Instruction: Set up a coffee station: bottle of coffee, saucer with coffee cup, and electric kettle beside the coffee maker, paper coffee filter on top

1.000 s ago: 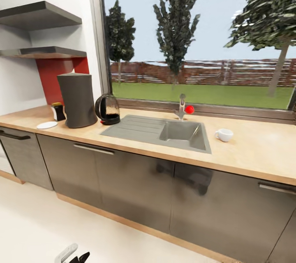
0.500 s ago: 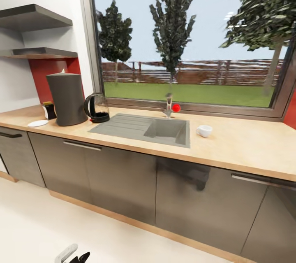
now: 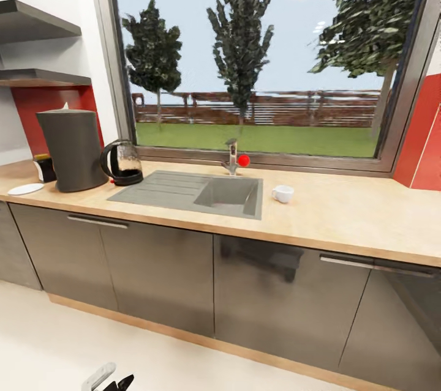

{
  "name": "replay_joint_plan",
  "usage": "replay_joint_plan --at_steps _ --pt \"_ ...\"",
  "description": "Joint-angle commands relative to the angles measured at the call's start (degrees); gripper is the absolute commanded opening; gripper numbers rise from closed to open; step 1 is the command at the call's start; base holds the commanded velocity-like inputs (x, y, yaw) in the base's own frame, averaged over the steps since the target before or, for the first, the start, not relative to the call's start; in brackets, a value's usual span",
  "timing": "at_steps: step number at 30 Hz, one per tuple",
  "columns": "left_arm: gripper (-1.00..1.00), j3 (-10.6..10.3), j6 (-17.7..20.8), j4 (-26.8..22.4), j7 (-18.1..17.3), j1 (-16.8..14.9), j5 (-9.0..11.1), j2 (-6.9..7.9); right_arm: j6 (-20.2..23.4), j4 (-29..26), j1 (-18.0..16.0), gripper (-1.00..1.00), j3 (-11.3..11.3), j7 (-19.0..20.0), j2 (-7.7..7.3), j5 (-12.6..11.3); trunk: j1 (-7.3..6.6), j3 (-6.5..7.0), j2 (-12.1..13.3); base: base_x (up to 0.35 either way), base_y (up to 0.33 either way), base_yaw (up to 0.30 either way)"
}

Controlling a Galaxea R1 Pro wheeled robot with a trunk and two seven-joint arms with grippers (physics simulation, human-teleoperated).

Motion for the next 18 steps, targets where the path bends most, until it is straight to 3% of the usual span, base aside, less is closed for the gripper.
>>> replay_joint_plan --at_steps 1,13,17,18 --pt "1.0 0.1 0.5 0.0 -0.2 0.0 0.6 0.0 0.4 -0.1 0.0 1.0 0.3 0.1 -0.08 -0.6 0.0 -0.06 0.0 0.022 -0.028 -0.011" --pt "1.0 0.0 0.5 1.5 0.0 0.0 0.6 0.0 0.4 -0.3 0.0 1.0 0.3 0.3 0.03 -0.7 0.0 -0.06 0.0 0.004 -0.005 -0.002" --pt "1.0 0.0 0.5 2.7 0.3 0.0 0.6 0.0 0.4 -2.9 -0.1 1.0 0.4 7.4 -0.08 -0.6 0.0 -0.06 0.0 0.0 0.0 0.0" --pt "1.0 0.2 0.4 4.0 0.3 0.0 0.6 0.06 0.9 -16.6 -0.1 1.0 0.5 18.6 -1.11 -0.5 0.0 -0.06 0.0 0.0 0.0 0.0"
